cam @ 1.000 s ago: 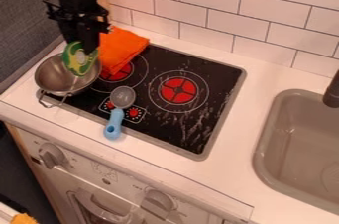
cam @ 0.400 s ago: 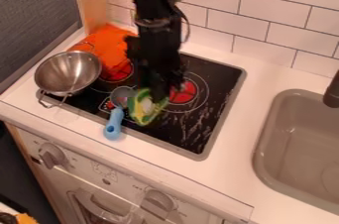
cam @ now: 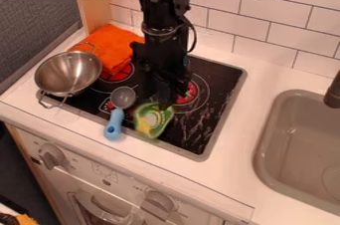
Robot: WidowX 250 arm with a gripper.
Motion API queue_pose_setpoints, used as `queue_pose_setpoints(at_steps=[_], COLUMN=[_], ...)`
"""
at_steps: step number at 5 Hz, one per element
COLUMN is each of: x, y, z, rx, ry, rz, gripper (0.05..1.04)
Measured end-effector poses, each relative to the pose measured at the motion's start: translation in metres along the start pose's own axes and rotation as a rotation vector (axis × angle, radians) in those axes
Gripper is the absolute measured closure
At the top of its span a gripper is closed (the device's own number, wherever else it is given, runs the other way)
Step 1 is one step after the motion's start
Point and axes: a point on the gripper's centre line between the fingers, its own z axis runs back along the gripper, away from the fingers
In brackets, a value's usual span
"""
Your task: Move the green object to the lower right side of the burner
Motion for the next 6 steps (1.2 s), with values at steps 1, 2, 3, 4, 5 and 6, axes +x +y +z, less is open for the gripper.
queue_pose_setpoints(at_steps=[1,2,3,4,5,6], x=[0.003,0.001,0.003,-0.001,-0.001,-0.001], y=[0.001,0.0,0.008,0.014,0.015,0.015], z=[0.001,0.003,0.016,0.016,0.016,0.016], rx=[0.0,-0.004,0.011,0.005,0.002,0.002], ry=[-0.007,0.002,-0.033,-0.033,-0.035,-0.036], rz=[-0.013,-0.013,0.034,0.123,0.135,0.132], gripper=[0.096,0.076,0.081,0.083,0.083,0.083])
